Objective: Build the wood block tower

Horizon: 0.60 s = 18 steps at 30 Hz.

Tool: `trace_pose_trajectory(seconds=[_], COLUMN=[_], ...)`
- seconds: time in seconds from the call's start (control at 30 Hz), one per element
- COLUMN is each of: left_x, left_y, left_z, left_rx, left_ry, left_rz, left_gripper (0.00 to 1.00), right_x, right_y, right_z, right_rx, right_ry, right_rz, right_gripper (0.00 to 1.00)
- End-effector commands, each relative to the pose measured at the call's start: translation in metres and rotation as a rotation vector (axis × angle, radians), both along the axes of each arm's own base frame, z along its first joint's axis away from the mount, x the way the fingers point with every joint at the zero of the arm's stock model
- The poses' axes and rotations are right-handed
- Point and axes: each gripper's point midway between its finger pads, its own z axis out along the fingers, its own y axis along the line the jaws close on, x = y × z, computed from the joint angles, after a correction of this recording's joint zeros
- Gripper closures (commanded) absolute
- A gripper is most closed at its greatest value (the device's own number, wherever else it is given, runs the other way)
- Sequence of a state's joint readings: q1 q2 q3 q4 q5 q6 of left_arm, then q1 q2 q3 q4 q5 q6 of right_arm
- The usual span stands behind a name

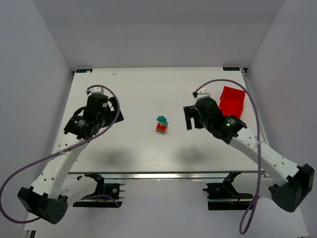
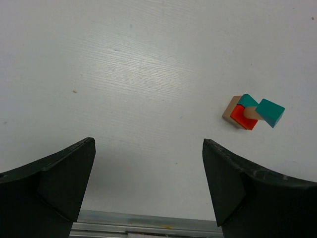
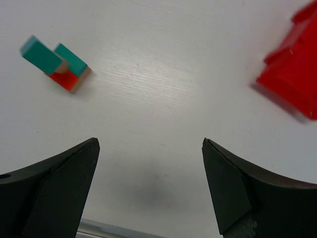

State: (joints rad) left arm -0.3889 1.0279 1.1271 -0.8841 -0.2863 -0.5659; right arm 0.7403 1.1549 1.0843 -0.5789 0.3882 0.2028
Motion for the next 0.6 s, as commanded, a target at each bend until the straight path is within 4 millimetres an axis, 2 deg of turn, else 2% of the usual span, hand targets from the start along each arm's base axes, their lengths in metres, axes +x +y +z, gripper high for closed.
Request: trace_pose_trajectory(seconds=[0.0, 0.13, 0.27, 0.5, 0.57], left_x=[-0.016, -0.023, -0.027, -0.026, -0.026], left_y=[0.014, 0.016, 0.018, 0.021, 0.021], left_z=[0.005, 0.003, 0.006, 0.009, 0.012], left_rx=[0.024, 0.023, 0.018, 0.030, 0.026], left_ry=[-0.007, 0.000, -0.021, -0.020, -0.032], left_rz=[0.031, 0.033, 0.037, 0.043, 0.047], left_gripper=[0.02, 0.02, 0.02, 0.02, 0.02], right_x=[-0.010, -0.034, -0.047, -0.051, -0.048], right_y=[-0.033, -0.057, -0.071, -0.075, -0.077], right_z=[0.003, -0.006, -0.015, -0.019, -0.013], right_rx=[0.114, 0.122, 0.133, 0.143, 0.142], right_ry=[-0.044, -0.018, 0.005, 0.017, 0.000], right_rz=[-0.227, -0.282, -0.343, -0.387, -0.391], right_gripper=[0.11, 0.11, 0.11, 0.10, 0.11])
